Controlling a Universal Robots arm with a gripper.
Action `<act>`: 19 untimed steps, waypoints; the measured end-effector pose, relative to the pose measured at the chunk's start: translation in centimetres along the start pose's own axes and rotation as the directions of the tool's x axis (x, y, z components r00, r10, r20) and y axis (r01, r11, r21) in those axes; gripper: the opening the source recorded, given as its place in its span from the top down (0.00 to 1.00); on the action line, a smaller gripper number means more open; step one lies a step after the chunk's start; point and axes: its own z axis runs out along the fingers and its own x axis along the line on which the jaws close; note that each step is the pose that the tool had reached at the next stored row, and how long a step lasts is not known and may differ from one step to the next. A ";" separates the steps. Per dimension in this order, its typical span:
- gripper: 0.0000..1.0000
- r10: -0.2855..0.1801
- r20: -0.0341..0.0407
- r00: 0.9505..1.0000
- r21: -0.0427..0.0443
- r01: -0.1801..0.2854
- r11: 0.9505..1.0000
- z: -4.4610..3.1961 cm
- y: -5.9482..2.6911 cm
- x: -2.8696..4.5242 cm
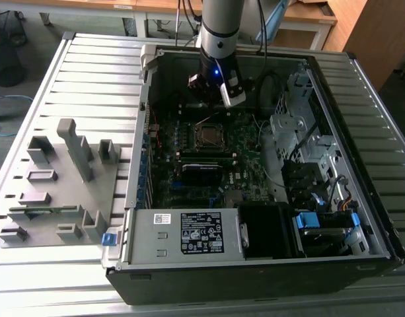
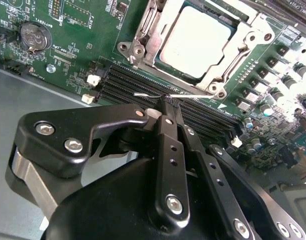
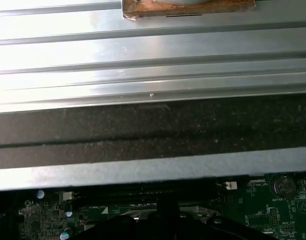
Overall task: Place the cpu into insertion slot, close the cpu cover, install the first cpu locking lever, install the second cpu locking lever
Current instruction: 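Install the first cpu locking lever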
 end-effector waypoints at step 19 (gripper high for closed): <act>0.90 0.000 0.000 1.000 0.000 0.000 1.000 0.89 -0.14 -0.15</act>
